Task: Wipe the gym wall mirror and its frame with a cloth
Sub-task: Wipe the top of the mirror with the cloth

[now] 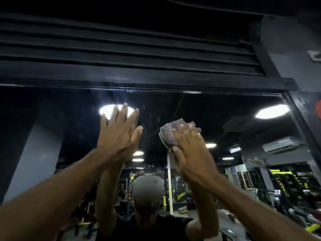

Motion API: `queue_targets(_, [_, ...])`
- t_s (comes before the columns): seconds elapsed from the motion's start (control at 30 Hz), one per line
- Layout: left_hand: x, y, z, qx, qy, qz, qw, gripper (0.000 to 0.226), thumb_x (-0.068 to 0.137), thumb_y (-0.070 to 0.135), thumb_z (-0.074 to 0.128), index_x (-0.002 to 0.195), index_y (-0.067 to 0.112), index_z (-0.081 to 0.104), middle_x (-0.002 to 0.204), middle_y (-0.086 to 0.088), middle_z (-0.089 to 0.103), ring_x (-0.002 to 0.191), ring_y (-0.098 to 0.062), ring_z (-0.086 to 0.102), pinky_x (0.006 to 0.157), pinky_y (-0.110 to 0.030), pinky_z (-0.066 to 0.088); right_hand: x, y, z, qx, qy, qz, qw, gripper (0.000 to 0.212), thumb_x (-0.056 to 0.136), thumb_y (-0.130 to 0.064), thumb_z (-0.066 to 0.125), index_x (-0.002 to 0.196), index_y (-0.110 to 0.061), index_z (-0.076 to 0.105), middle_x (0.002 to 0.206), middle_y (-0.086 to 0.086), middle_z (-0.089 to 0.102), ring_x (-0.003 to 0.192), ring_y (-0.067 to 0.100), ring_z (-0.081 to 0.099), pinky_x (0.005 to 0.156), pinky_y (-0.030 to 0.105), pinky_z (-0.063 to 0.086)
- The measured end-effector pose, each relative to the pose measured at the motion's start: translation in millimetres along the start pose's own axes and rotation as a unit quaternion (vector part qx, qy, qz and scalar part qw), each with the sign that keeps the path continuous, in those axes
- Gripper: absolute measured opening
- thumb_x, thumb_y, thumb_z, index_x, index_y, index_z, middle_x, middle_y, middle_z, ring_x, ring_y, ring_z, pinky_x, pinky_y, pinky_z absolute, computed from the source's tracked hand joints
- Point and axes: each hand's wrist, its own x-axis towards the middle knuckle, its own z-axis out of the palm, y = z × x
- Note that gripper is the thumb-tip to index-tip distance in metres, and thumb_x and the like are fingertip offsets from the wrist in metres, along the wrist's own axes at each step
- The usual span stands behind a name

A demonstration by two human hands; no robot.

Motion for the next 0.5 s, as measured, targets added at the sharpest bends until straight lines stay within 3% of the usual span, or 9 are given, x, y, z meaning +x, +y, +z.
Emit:
queue_targets(0.07, [8.2, -5.8, -3.6, 0.017, -0.001, 0.004, 1.000, 0.072, 0.094, 0.057, 0.012, 0.161, 0.031, 0.010, 0.171, -0.004, 0.005, 0.158, -0.027, 0.001, 0.124, -0.062, 0.008, 18.4, 37.4, -11.5, 0.017, 0.007, -0.012, 1.000, 0.064, 0.100, -0.048, 0.031, 0.160, -0.037, 0.014, 0.167, -0.015, 0.004, 0.157, 0.012, 0.000, 0.128, 0.041, 0.005])
queue_targets(0.17, [16.8, -15.2, -7.7, 0.023, 0.008, -0.015, 1.000, 0.068, 0.099, 0.052, 0.022, 0.161, 0.026, 0.012, 0.170, -0.006, 0.008, 0.157, -0.028, 0.006, 0.123, -0.061, 0.013, 71.9, 66.7, -19.4, 0.007, 0.110, 0.134, 0.985, 0.063, 0.097, -0.045, 0.029, 0.156, -0.021, 0.036, 0.165, 0.005, 0.030, 0.153, 0.029, 0.024, 0.125, 0.052, 0.024])
queue_targets(0.27, [20.5, -28.3, -8.5, 0.022, 0.021, -0.003, 1.000, 0.067, 0.099, 0.053, 0.019, 0.161, 0.027, 0.015, 0.169, -0.005, 0.012, 0.157, -0.026, 0.009, 0.124, -0.060, 0.014, 129.7, 14.9, -6.3, -0.054, 0.178, 0.242, 0.952, 0.052, 0.090, -0.028, 0.039, 0.135, -0.006, 0.054, 0.138, 0.023, 0.056, 0.127, 0.043, 0.053, 0.106, 0.055, 0.045])
queue_targets(0.33, [19.7, -37.3, -8.6, 0.016, 0.020, 0.019, 0.999, 0.070, 0.097, 0.059, 0.014, 0.161, 0.031, 0.014, 0.170, -0.003, 0.010, 0.157, -0.024, 0.006, 0.124, -0.059, 0.012, 147.2, -26.3, 4.3, -0.058, 0.196, 0.178, 0.963, 0.048, 0.095, -0.026, 0.043, 0.139, -0.011, 0.053, 0.142, 0.019, 0.055, 0.131, 0.037, 0.051, 0.110, 0.050, 0.041])
queue_targets(0.43, [17.5, -49.9, -9.8, 0.029, 0.015, 0.020, 0.999, 0.071, 0.096, 0.064, 0.012, 0.161, 0.036, 0.011, 0.171, -0.001, 0.006, 0.158, -0.023, 0.004, 0.124, -0.060, 0.010, 138.0, -35.3, 9.8, -0.038, 0.086, -0.030, 0.995, 0.056, 0.107, -0.040, 0.035, 0.160, -0.023, 0.028, 0.168, 0.006, 0.023, 0.156, 0.028, 0.015, 0.126, 0.048, 0.018])
queue_targets(0.5, [12.5, -56.1, -11.2, 0.029, 0.018, 0.013, 0.999, 0.071, 0.095, 0.064, 0.013, 0.161, 0.036, 0.012, 0.171, -0.002, 0.008, 0.158, -0.023, 0.005, 0.124, -0.060, 0.011, 132.0, -7.4, -3.1, -0.034, 0.051, -0.110, 0.992, 0.057, 0.103, -0.040, 0.035, 0.159, -0.026, 0.032, 0.167, 0.001, 0.028, 0.155, 0.022, 0.021, 0.125, 0.044, 0.020])
